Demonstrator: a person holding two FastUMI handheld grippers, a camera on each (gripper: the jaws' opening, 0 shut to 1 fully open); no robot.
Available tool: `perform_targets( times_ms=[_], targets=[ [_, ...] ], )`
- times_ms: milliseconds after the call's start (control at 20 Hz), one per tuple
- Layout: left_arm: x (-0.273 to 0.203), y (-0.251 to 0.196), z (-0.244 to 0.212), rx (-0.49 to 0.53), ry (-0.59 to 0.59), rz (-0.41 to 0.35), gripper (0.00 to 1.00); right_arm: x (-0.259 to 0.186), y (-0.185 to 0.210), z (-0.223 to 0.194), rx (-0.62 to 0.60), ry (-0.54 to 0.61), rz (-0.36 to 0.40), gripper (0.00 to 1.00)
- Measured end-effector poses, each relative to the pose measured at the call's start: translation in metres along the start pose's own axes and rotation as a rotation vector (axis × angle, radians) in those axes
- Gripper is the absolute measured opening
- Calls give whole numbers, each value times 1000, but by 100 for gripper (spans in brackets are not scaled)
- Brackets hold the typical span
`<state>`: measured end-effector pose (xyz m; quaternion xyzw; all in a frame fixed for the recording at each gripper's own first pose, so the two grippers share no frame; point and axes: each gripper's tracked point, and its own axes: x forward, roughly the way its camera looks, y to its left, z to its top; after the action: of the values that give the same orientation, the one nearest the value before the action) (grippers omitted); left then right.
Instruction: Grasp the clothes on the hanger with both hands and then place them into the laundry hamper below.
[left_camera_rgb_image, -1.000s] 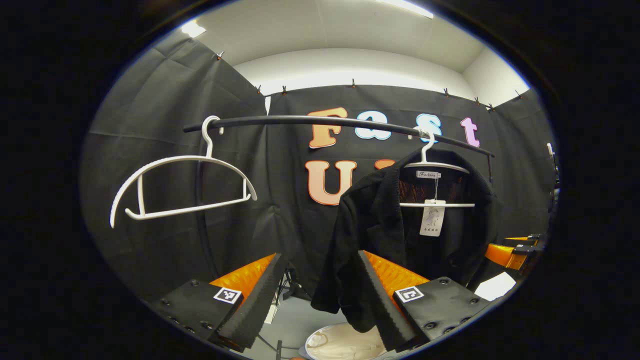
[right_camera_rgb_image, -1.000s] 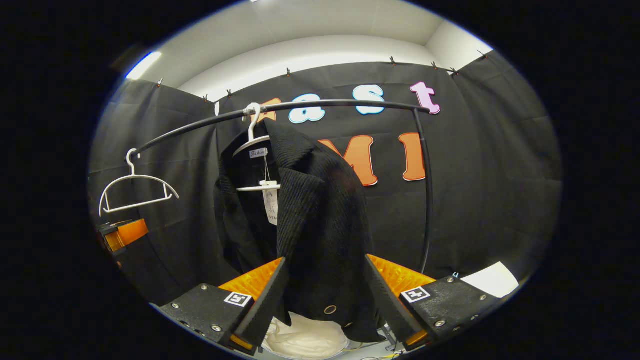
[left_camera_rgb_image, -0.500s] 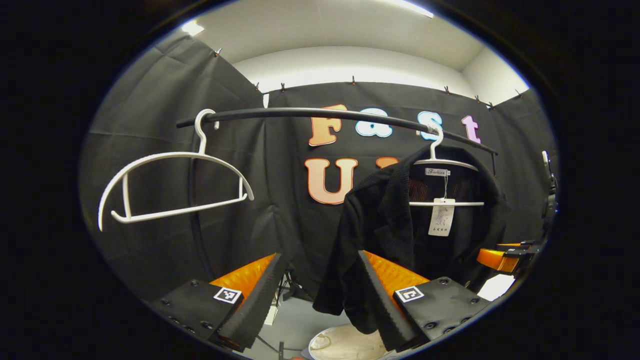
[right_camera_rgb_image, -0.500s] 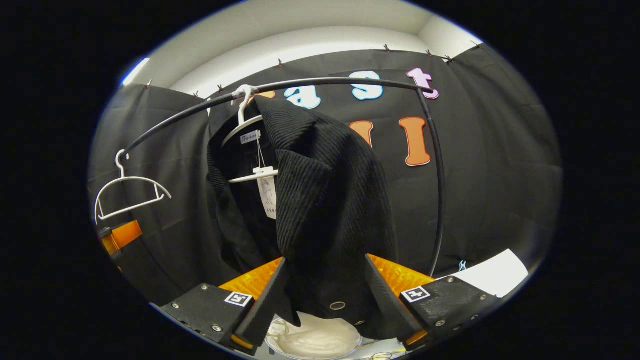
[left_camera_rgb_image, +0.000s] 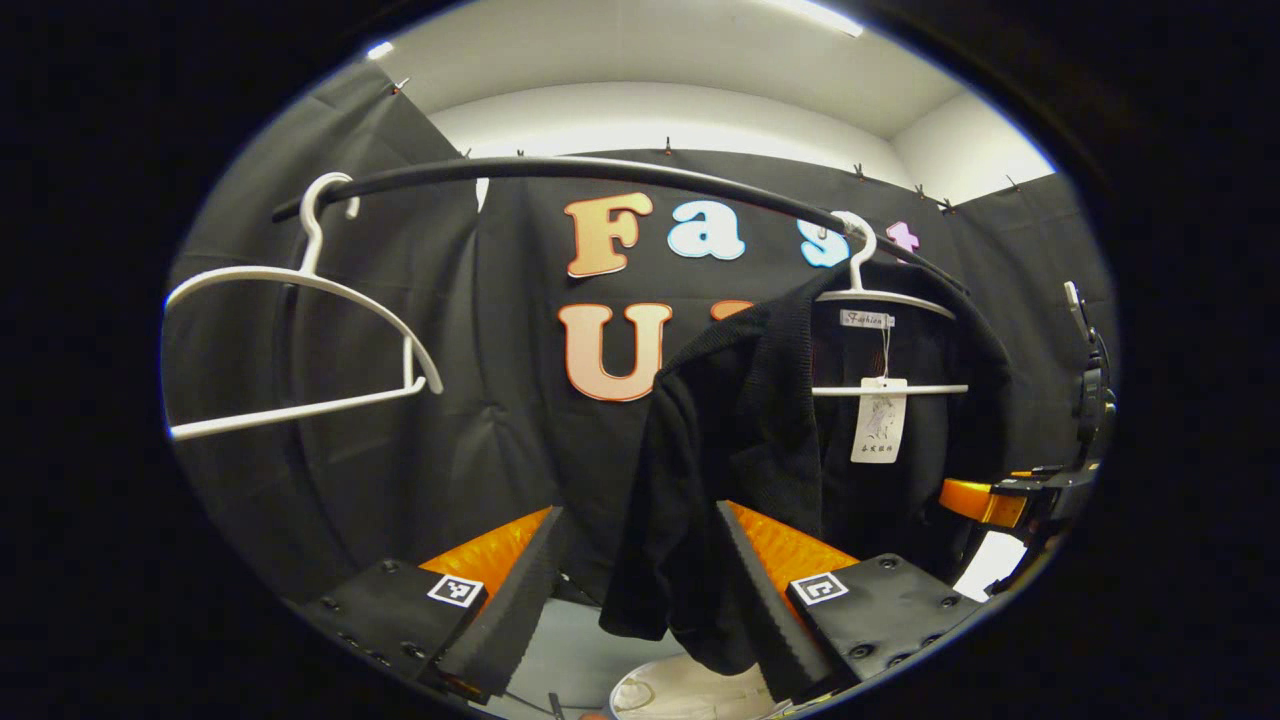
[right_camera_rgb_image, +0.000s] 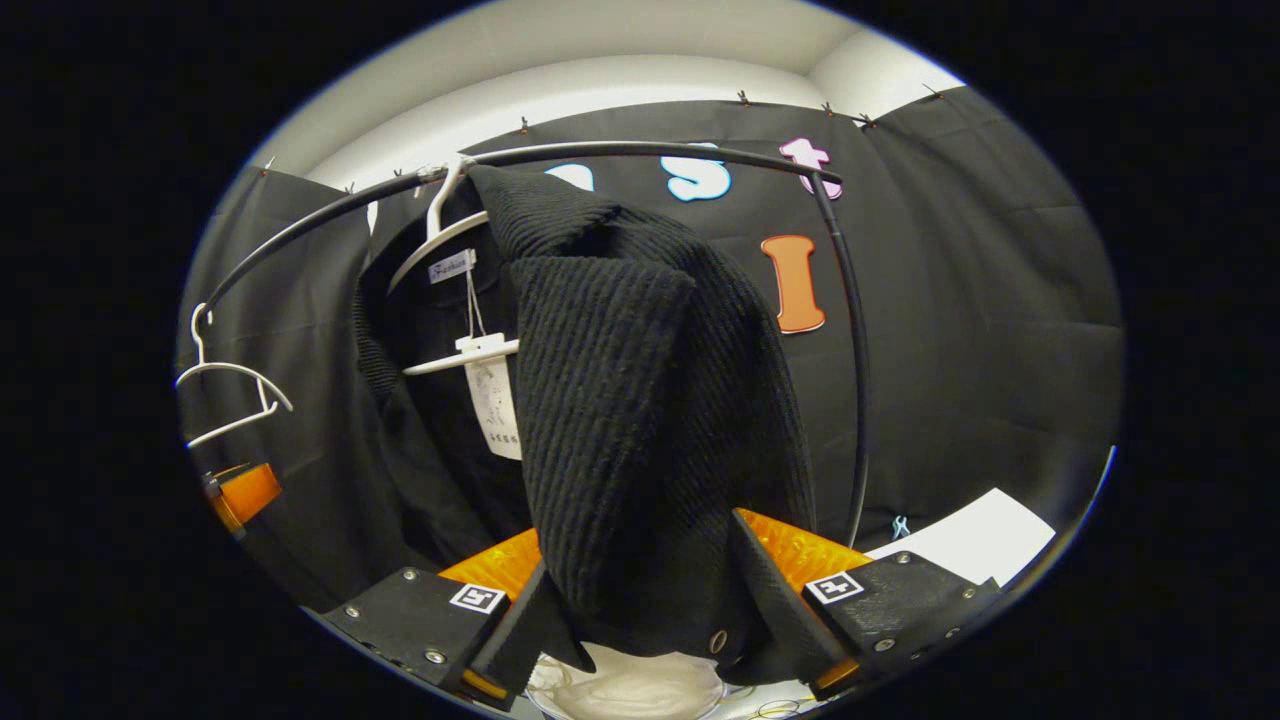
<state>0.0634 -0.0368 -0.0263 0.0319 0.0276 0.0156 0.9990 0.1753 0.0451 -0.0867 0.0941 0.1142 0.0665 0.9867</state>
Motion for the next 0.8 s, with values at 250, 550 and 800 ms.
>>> perform_targets(
  times_ms=[250,550,800],
  targets=[
    [35,-37,-24,-10,30,-132,94,-1,-5,5,-21,-19,-53,64],
    [59,-74,-52,-29,83,-243,96,-12,-8,11,-37,-32,-98,37],
    [88,-97,-65,-12,93,-274,96,-26,-15,22,-39,-58,-128,19]
  ],
)
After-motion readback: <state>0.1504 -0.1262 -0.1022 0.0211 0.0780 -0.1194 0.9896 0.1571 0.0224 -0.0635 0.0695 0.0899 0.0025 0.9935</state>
